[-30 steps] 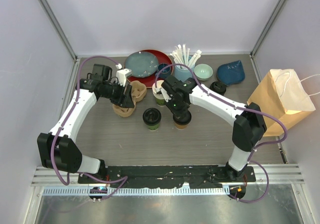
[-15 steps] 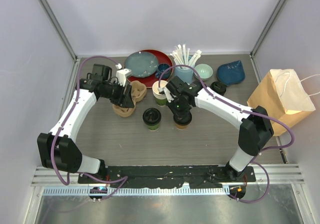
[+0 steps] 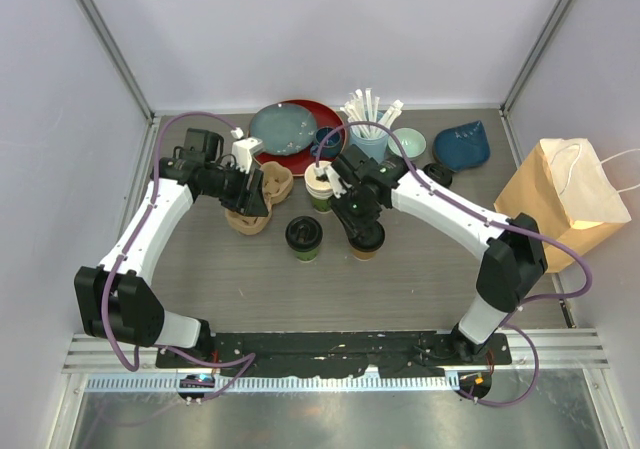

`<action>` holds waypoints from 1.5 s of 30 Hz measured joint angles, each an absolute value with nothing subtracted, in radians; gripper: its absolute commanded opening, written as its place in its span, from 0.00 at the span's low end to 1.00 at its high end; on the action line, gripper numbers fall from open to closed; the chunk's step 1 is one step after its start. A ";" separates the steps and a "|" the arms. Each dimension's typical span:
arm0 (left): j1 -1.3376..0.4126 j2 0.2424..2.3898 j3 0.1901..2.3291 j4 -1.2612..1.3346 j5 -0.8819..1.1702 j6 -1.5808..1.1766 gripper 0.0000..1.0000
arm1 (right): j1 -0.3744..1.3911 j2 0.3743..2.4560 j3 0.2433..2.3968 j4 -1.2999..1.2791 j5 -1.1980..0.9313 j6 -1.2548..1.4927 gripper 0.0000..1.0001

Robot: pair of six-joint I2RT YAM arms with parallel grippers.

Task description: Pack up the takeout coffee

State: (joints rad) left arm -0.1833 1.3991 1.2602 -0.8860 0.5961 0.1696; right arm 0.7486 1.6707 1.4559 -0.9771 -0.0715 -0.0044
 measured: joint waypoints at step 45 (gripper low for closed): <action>-0.372 1.490 1.170 -0.693 0.602 -0.077 0.31 | 0.828 1.703 1.394 -0.542 -0.154 0.186 0.37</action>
State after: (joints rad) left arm -0.3721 1.4899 1.1698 -0.6933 0.6018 -0.0772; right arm 0.8276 1.7027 1.3941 -0.5419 -0.1535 0.1864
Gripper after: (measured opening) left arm 0.335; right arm 0.382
